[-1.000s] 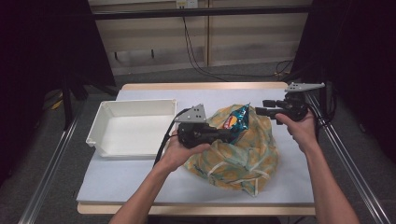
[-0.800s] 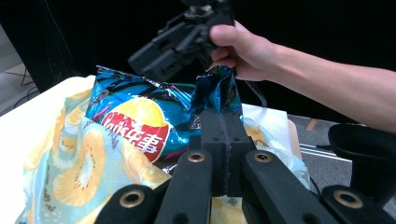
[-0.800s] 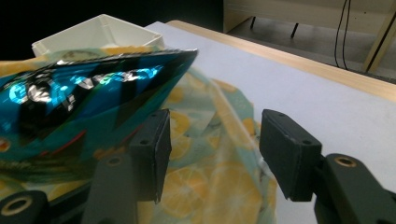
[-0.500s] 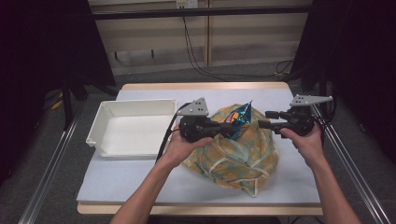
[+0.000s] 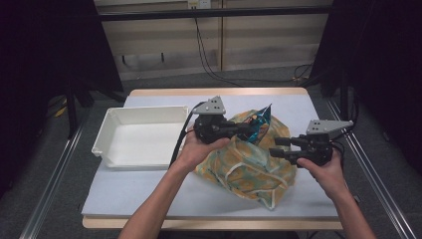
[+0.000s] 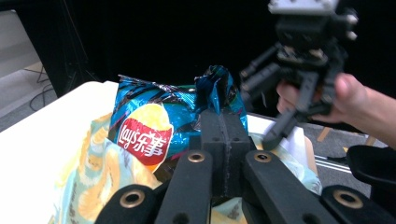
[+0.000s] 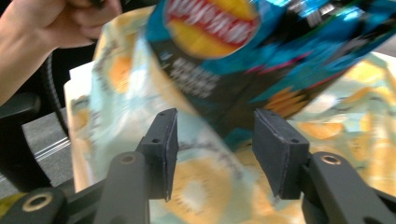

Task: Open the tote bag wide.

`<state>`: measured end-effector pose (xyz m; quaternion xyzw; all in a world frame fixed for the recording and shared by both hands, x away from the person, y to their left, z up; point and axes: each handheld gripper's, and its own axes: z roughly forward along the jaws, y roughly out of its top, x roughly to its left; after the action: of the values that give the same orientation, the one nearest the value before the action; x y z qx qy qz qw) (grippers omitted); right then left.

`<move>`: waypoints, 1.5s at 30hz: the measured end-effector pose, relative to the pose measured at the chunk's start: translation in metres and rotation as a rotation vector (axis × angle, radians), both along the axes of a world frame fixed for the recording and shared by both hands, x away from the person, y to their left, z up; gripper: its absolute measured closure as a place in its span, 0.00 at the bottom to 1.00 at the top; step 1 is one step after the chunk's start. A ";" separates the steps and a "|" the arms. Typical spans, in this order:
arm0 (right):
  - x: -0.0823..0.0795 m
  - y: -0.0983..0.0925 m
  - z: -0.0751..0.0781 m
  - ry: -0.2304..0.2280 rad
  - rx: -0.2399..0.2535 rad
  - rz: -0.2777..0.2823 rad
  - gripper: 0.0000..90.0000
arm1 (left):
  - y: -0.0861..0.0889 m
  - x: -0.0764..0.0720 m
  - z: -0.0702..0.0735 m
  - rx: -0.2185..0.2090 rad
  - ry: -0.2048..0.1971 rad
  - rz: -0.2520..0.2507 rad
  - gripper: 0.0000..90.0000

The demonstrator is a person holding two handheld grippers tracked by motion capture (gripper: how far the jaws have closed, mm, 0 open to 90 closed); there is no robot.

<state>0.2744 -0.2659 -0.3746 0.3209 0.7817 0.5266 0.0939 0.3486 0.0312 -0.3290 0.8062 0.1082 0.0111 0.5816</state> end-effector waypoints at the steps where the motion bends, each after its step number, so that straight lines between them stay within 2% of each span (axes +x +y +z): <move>1: -0.002 0.002 -0.001 -0.001 -0.001 0.007 0.58 | -0.001 0.001 0.001 -0.003 0.001 0.008 1.00; 10: -0.009 0.014 -0.011 0.009 -0.004 0.043 0.58 | -0.001 0.006 0.016 -0.033 -0.007 0.022 1.00; 13: -0.011 0.017 -0.016 0.009 -0.009 0.048 0.58 | -0.002 0.008 0.019 -0.057 0.007 0.010 1.00; 19: -0.017 0.018 -0.016 -0.008 -0.015 0.059 0.55 | -0.001 0.010 0.026 -0.061 0.004 0.010 1.00; 24: -0.022 0.013 -0.018 -0.013 -0.005 0.043 0.53 | 0.001 0.009 0.033 -0.080 0.003 0.017 1.00; 27: -0.024 0.010 -0.022 -0.006 0.001 0.036 0.51 | 0.002 0.010 0.042 -0.084 -0.012 0.013 1.00; 30: -0.029 0.010 -0.023 -0.020 -0.012 0.033 0.47 | 0.003 0.009 0.048 -0.089 -0.020 0.016 1.00; 33: -0.034 0.012 -0.024 -0.034 -0.005 0.029 0.45 | 0.004 0.009 0.054 -0.090 -0.034 0.018 1.00; 40: -0.038 0.009 -0.035 -0.028 0.006 0.005 0.42 | 0.003 0.009 0.062 -0.105 -0.032 0.013 1.00; 42: -0.040 0.008 -0.035 -0.037 -0.003 -0.005 0.40 | 0.002 0.010 0.065 -0.108 -0.035 0.004 1.00; 45: -0.044 0.007 -0.031 -0.059 0.012 -0.006 0.40 | -0.001 0.009 0.070 -0.112 -0.037 0.002 1.00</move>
<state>0.2307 -0.2591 -0.4061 0.3082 0.7745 0.5400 0.1164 0.3580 0.0307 -0.2586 0.7718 0.0988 0.0205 0.6278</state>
